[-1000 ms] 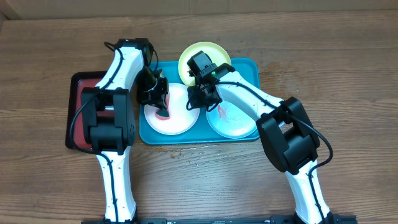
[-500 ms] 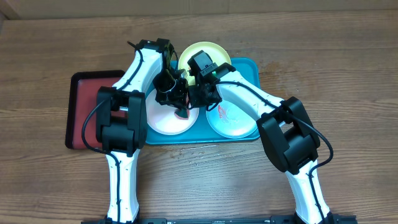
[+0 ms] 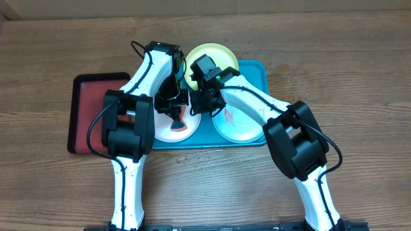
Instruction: Clean dirty plates on tray and stack at the side
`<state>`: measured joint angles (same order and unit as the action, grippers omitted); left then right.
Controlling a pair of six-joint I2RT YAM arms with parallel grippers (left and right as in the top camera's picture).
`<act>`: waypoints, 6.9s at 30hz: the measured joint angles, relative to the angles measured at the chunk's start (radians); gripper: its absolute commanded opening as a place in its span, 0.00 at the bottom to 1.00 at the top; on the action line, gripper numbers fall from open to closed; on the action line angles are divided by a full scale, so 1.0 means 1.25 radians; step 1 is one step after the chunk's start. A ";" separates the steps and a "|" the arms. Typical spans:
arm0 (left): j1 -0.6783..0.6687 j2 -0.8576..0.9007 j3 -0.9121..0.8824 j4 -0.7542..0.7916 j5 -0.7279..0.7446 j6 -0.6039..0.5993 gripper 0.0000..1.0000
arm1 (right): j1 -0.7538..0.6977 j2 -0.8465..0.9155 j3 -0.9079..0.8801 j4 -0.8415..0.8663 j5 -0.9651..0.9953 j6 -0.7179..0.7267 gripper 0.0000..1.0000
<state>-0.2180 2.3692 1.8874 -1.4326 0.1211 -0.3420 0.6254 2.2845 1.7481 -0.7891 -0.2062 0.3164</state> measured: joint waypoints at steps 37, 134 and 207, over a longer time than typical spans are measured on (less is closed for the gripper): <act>0.096 -0.019 0.000 0.191 0.129 0.066 0.04 | 0.000 0.000 -0.001 0.014 0.023 0.023 0.04; 0.045 -0.030 -0.014 0.002 -0.095 -0.027 0.04 | -0.020 0.000 -0.001 0.000 -0.006 0.010 0.04; 0.009 -0.038 -0.013 0.062 0.081 0.023 0.04 | -0.023 0.000 -0.001 -0.009 -0.009 0.016 0.04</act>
<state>-0.2062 2.3215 1.8706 -1.3556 0.2222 -0.3138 0.5968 2.2845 1.7473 -0.8005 -0.2180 0.3363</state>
